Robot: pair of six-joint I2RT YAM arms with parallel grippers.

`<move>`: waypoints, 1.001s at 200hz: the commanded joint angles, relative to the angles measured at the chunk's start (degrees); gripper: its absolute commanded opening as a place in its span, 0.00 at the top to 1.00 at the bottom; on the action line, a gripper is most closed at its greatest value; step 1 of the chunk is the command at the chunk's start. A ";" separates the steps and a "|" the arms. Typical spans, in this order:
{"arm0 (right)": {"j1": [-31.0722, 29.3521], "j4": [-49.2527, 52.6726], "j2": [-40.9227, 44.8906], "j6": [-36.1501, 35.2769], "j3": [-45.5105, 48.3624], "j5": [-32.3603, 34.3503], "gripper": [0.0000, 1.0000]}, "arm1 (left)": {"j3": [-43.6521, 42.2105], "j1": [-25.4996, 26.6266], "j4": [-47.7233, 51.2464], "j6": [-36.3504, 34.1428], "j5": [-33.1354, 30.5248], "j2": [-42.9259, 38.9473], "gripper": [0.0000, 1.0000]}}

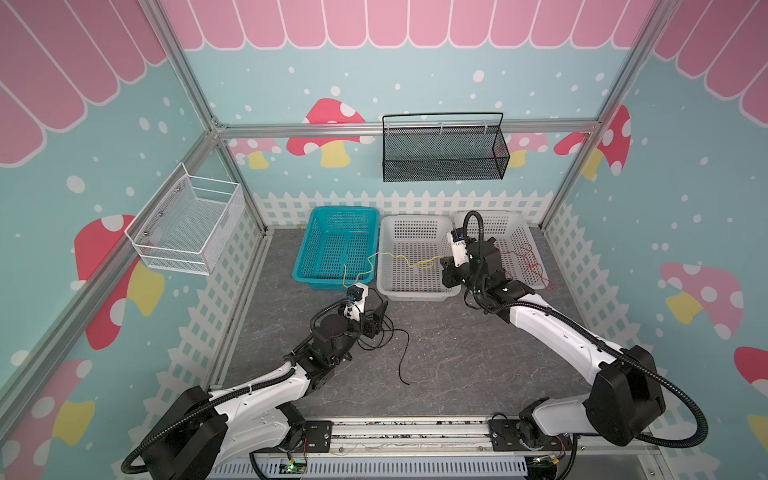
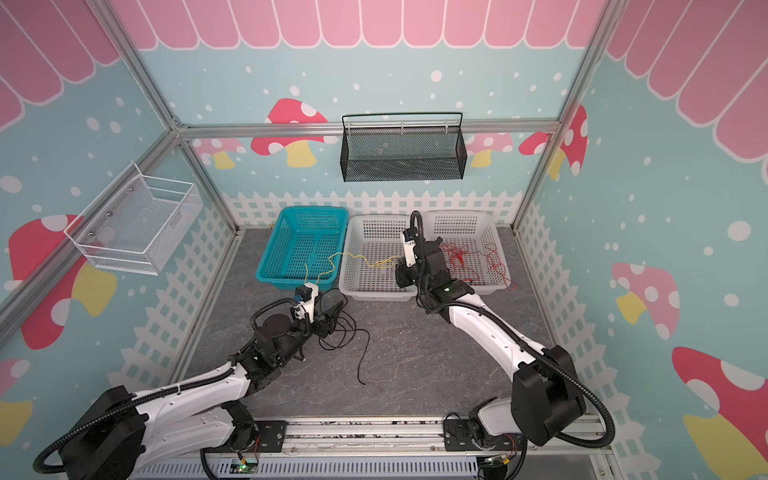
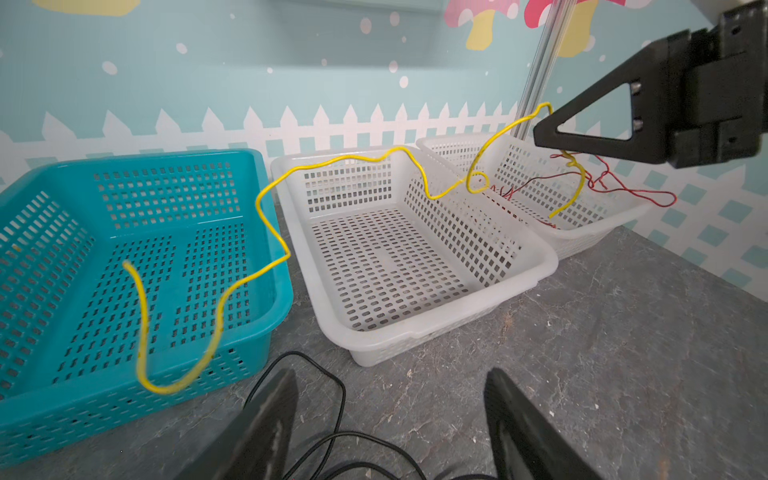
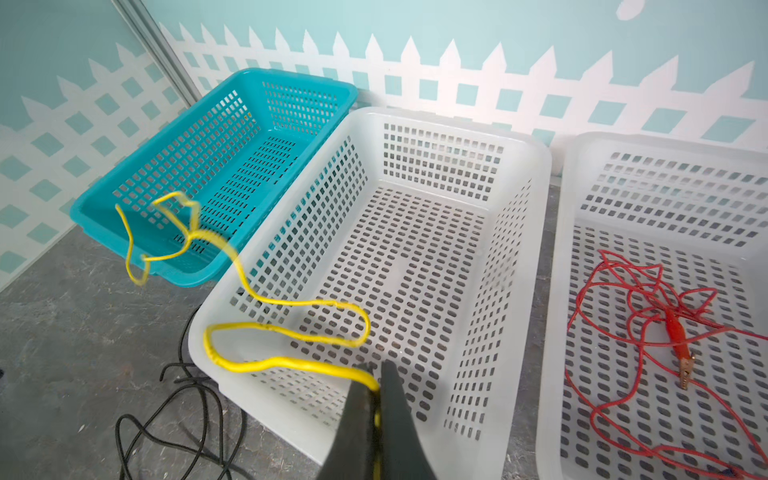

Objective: Untangle the cables
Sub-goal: 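Lift the yellow wire with the right gripper over the nearer white basket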

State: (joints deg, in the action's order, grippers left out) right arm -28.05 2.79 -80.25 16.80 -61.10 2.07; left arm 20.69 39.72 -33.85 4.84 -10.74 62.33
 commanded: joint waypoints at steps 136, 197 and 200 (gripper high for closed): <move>3.99 -7.07 4.14 -4.26 -0.86 -14.49 1.00 | -5.43 -0.33 1.83 2.19 -3.44 -8.83 0.23; 4.15 -7.80 5.89 -2.72 -0.99 -7.42 1.00 | -7.30 -0.35 5.63 2.37 -5.33 -14.16 0.23; 4.21 -7.80 5.77 -2.80 -1.14 -7.87 1.00 | -7.40 -0.35 5.81 2.43 -5.53 -14.42 0.23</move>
State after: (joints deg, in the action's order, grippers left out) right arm -24.25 -3.14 -76.29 13.80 -61.89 -6.81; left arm 14.44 39.72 -30.70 6.28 -14.37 50.13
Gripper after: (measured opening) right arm 0.044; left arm 0.769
